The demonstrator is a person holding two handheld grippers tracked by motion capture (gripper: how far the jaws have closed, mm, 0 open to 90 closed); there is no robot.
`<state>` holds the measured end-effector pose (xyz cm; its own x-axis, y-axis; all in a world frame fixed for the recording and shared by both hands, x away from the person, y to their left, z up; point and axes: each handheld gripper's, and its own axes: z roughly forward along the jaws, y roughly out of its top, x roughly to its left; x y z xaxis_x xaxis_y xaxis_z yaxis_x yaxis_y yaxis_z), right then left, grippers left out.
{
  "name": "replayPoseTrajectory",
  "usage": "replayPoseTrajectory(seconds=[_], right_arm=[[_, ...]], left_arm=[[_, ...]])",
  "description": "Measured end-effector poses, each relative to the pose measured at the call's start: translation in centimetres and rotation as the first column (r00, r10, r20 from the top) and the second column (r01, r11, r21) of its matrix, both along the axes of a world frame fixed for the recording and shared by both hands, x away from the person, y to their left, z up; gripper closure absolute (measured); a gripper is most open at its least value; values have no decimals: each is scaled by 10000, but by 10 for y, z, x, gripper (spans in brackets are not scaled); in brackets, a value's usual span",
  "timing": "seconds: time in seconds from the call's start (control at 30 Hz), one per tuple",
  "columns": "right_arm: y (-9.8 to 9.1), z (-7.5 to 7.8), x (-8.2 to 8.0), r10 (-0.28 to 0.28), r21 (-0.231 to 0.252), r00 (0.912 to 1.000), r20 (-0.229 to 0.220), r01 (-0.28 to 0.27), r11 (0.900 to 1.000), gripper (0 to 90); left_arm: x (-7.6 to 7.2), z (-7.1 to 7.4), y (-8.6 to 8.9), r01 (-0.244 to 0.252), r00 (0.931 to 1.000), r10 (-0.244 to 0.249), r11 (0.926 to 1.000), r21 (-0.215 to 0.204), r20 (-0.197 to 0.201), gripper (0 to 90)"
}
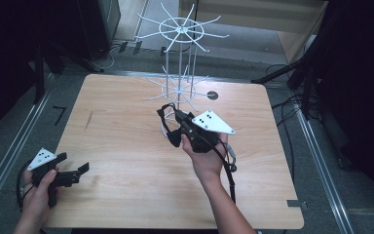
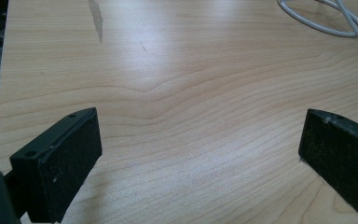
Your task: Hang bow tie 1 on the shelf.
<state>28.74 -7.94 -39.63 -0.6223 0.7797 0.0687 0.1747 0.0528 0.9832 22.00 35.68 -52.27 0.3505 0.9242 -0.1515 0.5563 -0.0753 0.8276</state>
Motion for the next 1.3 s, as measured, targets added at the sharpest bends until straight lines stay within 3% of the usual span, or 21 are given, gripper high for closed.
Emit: replayPoseTrajectory(seconds=[0.27, 0.6, 1.03, 1.3], right_arm=[[2, -6, 9, -701, -11, 9975, -44, 701, 9975, 900], [1, -19, 16, -1103, -121, 9935, -262, 1101, 9939, 900], [-3, -32, 23, -1053, -284, 9926, -610, 1038, 9942, 893], [-7, -40, 24, -780, -257, 9939, -774, 762, 9968, 799]], left_arm=[[0, 0, 0, -5, 10000, 5, 10000, 4, -15, 0], [0, 0, 0, 25, 10000, -25, 10000, 1, -18, 0], [0, 0, 0, 11, 10000, -11, 10000, 9, -20, 0], [0, 0, 1, 29, 10000, -29, 10000, 17, -25, 0]])
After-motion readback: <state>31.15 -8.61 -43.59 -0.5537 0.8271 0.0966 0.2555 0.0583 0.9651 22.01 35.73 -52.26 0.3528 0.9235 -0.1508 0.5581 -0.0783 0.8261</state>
